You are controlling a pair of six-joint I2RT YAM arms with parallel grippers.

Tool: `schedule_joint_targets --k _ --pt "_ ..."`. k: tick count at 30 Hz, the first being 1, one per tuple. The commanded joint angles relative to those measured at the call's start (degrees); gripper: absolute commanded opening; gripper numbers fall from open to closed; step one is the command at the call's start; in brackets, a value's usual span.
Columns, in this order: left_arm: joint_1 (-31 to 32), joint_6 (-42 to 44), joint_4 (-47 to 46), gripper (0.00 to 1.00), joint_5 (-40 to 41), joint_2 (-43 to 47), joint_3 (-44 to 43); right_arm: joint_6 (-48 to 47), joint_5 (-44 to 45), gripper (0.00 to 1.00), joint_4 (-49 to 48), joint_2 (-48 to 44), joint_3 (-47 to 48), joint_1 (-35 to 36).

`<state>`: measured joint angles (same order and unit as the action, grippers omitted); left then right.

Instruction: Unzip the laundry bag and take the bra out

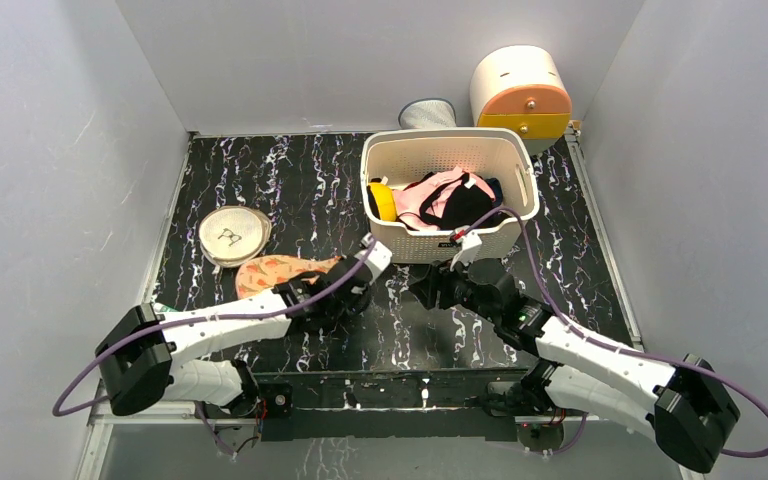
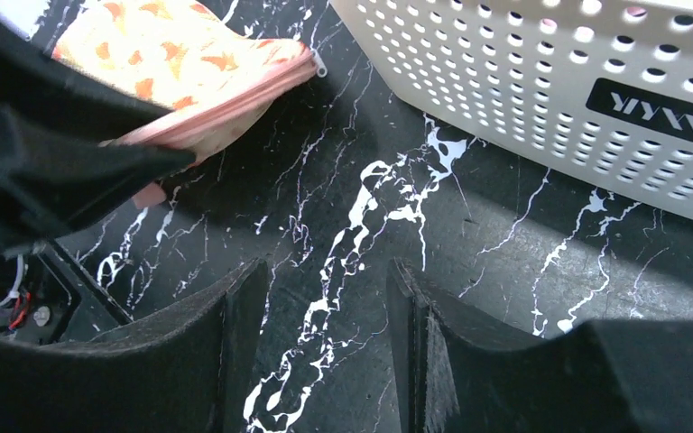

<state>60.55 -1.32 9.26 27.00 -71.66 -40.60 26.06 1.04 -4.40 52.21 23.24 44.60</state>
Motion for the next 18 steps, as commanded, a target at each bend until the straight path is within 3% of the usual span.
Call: schedule_joint_targets --k 1,4,8,11,15,18 --pt "-6.6 -3.0 -2.5 0.3 -1.0 0.4 -3.4 1.0 0.2 0.5 -2.2 -3.3 0.2 -0.1" --pt "-10.0 -3.4 -3.0 0.39 -3.6 0.8 -4.6 1.3 0.6 0.5 -1.3 -4.9 -0.6 -0.1" --pt "-11.7 -1.9 -5.2 0.79 -6.3 4.8 -3.2 1.1 0.9 0.5 -1.6 -5.3 -1.2 -0.1" --pt "-12.0 1.1 -8.2 0.96 -8.1 11.8 0.9 0.5 0.7 0.5 -1.7 -4.7 -0.9 -0.1" --pt "-12.3 13.0 -9.7 0.98 -17.2 26.1 7.9 0.0 0.3 0.5 -2.4 -3.9 -0.9 -0.2" --pt "-12.4 26.1 -2.9 0.98 -28.7 34.1 10.6 0.0 0.1 0.5 -3.4 -3.7 -1.4 -0.2"
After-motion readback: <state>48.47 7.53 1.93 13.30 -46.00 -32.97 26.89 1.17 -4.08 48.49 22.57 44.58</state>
